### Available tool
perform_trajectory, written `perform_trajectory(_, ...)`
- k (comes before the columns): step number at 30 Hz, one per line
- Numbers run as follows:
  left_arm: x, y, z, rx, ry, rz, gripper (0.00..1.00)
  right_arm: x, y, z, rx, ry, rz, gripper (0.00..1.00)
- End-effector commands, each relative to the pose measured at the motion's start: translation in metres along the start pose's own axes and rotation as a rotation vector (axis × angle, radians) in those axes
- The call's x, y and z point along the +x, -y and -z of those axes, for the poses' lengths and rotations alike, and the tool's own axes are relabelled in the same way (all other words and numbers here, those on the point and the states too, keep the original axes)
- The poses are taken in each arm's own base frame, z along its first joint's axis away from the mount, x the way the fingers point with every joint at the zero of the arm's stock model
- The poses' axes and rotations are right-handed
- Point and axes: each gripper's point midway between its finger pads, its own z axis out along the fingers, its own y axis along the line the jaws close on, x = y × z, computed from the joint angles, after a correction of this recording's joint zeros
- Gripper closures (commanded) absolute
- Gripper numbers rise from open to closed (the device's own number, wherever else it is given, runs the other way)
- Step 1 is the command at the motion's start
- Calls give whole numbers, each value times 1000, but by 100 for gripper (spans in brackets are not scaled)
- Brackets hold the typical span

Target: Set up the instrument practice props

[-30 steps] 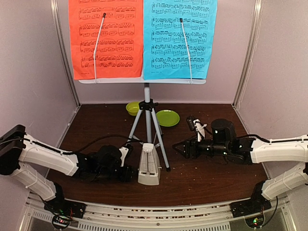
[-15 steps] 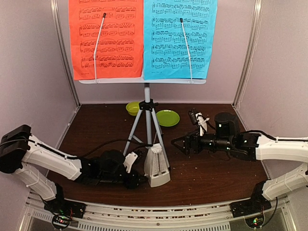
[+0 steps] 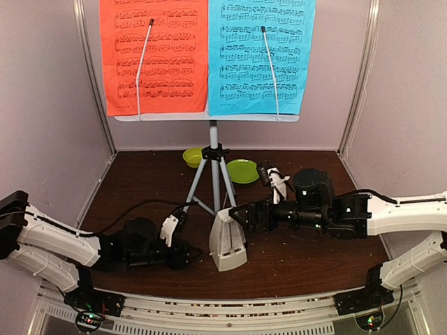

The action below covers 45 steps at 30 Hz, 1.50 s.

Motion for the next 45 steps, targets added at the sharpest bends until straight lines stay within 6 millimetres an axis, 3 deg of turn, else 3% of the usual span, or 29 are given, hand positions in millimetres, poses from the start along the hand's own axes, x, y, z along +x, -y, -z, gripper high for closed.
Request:
perform_trajectory(1, -20, -3, 9, -16, 101, 1, 44, 4, 7, -12, 129, -9, -46, 0)
perform_trajectory(6, -21, -8, 13, -47, 110, -2, 42, 13, -3, -29, 197, -37, -55, 0)
perform_trajectory(11, -20, -11, 15, -65, 95, -26, 41, 20, 2, -40, 292, -45, -52, 5)
perform_trajectory(19, -18, -7, 16, -66, 42, -169, 33, 40, -5, -58, 250, -101, -57, 23)
perform_trajectory(27, -16, 0, 22, -52, 25, -324, 30, 37, -5, -48, 246, -114, -37, 43)
perform_trajectory(42, 34, 40, 5, 90, -74, -614, 13, 27, -23, -30, 70, -72, 37, 82)
perform_trajectory(45, 39, 43, 2, 101, -80, -623, 8, 24, -32, -24, 3, -51, 65, 84)
